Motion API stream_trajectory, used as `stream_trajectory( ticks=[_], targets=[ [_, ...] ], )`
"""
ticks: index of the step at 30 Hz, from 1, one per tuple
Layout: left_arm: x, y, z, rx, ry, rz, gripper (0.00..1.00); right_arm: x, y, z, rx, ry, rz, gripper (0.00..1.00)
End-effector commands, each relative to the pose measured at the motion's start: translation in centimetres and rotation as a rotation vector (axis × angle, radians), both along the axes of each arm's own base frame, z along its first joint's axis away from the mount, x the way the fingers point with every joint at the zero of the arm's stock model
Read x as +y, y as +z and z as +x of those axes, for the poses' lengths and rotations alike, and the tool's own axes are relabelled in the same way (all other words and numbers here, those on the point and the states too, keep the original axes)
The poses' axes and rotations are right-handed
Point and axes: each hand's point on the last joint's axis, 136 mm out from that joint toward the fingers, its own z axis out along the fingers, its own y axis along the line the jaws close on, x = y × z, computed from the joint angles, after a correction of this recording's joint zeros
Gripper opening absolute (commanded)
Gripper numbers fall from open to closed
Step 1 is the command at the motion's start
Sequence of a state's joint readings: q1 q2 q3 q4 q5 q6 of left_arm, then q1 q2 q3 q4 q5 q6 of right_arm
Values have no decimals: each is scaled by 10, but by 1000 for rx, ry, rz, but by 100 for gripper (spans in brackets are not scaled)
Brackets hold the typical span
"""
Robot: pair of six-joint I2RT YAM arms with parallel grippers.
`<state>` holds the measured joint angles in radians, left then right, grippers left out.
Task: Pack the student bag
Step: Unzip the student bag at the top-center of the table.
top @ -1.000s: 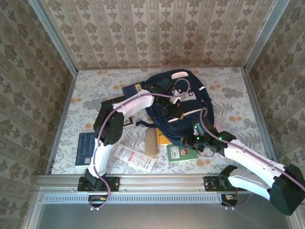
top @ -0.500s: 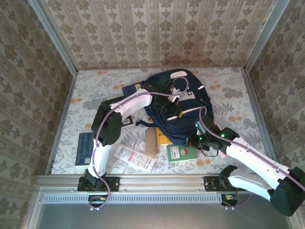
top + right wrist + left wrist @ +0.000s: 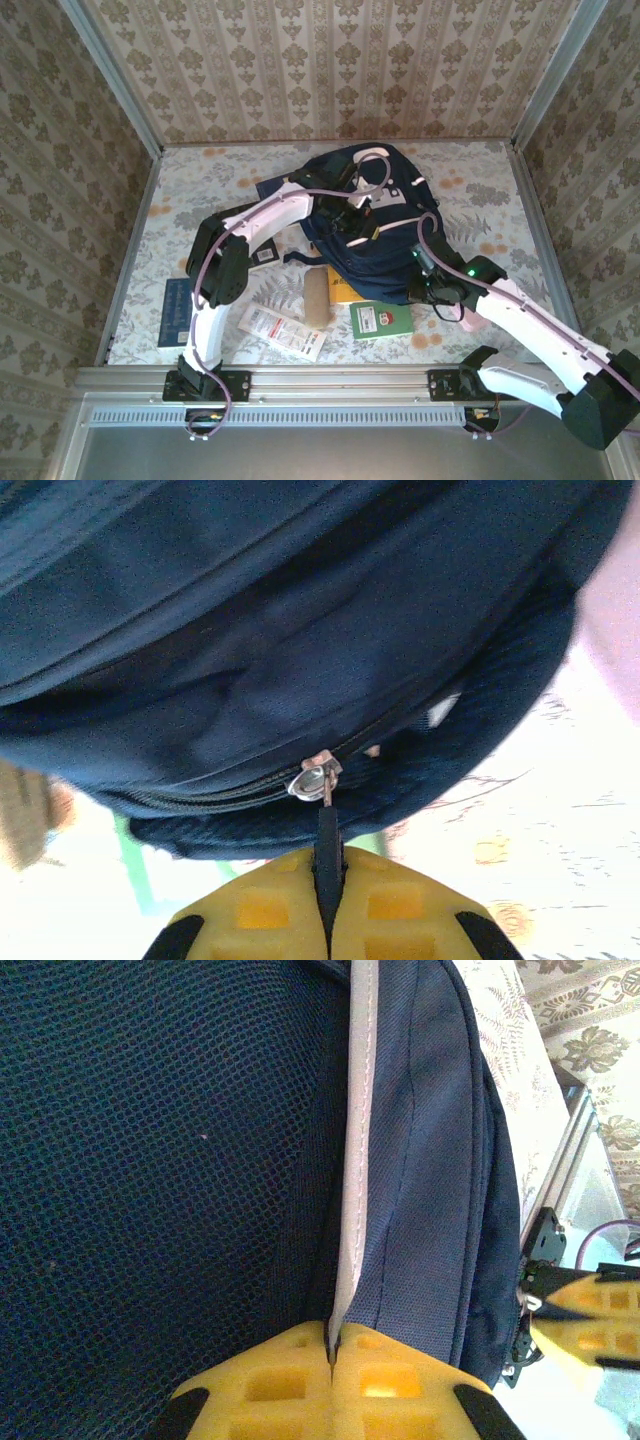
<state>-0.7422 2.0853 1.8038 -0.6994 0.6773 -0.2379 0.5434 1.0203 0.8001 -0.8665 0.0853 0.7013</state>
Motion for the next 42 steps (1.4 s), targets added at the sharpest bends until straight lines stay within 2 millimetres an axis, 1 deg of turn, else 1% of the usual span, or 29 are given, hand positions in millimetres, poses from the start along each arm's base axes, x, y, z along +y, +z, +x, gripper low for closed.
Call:
stream_trajectory(
  ticks=[1, 2, 3, 6, 8, 9, 12, 14, 15, 17, 18, 19, 20, 21, 22, 24, 25, 26, 27, 28, 30, 31, 32, 33, 35, 37, 38, 40, 42],
  targets=[
    [15, 27, 10, -66, 23, -12, 0, -34, 3, 7, -21, -69, -158, 0],
    [15, 28, 11, -68, 22, -13, 0, -35, 3, 10, -32, -83, -155, 0],
    [15, 30, 10, -72, 19, -14, 0, -31, 3, 14, -43, -78, -132, 0],
    [19, 36, 16, -115, 33, 1, 0, -8, 3, 20, -58, -12, -31, 0],
    [20, 43, 20, -140, 37, 4, 0, 13, 5, 20, -57, 60, 64, 0],
    [19, 48, 22, -148, 34, 6, 0, 21, 5, 20, -58, 79, 102, 0],
    [14, 71, 29, -199, 22, 1, 0, 45, 9, 20, -72, 137, 204, 0],
    [11, 84, 31, -246, 4, 13, 0, 57, 13, 21, -80, 154, 247, 0],
    [9, 94, 33, -280, -4, 15, 0, 63, 15, 23, -83, 161, 266, 0],
    [8, 103, 37, -310, -7, 20, 0, 74, 17, 27, -91, 159, 289, 0],
    [10, 107, 40, -321, 5, 20, 0, 79, 15, 29, -77, 152, 301, 0],
    [12, 106, 46, -327, 24, 31, 6, 89, 19, 36, -90, 150, 329, 0],
    [17, 104, 51, -335, 50, 51, 16, 95, 19, 39, -88, 146, 339, 0],
    [24, 100, 58, -342, 87, 94, 28, 101, 18, 44, -89, 133, 351, 0],
    [34, 95, 65, -350, 127, 140, 37, 109, 18, 49, -92, 122, 373, 0],
    [52, 87, 71, -333, 197, 201, 45, 124, 18, 57, -98, 104, 418, 0],
    [60, 85, 71, -321, 229, 207, 47, 132, 18, 62, -102, 96, 436, 0],
    [68, 84, 70, -312, 258, 205, 49, 139, 17, 65, -102, 93, 452, 0],
    [75, 87, 68, -315, 295, 186, 50, 147, 18, 69, -106, 93, 470, 0],
    [86, 84, 63, -297, 333, 174, 51, 154, 17, 72, -103, 94, 476, 0],
    [102, 90, 58, -272, 424, 108, 52, 166, 19, 76, -103, 106, 492, 0],
    [114, 83, 53, -231, 476, 87, 53, 172, 17, 79, -97, 109, 491, 0],
    [124, 85, 50, -207, 531, 59, 55, 176, 18, 80, -102, 114, 495, 0],
    [137, 80, 44, -164, 597, 41, 55, 181, 20, 81, -108, 120, 503, 0],
    [154, 78, 33, -96, 682, -18, 56, 188, 26, 84, -124, 126, 529, 0],
    [180, 69, 24, -53, 828, 20, 57, 191, 30, 88, -138, 122, 544, 0],
    [187, 65, 17, -26, 871, 38, 57, 192, 33, 90, -148, 120, 553, 0],
    [190, 58, 6, 46, 918, 2, 58, 195, 36, 93, -158, 117, 568, 0],
    [193, 50, -1, 115, 977, -38, 59, 200, 36, 94, -151, 121, 584, 0]
  ],
)
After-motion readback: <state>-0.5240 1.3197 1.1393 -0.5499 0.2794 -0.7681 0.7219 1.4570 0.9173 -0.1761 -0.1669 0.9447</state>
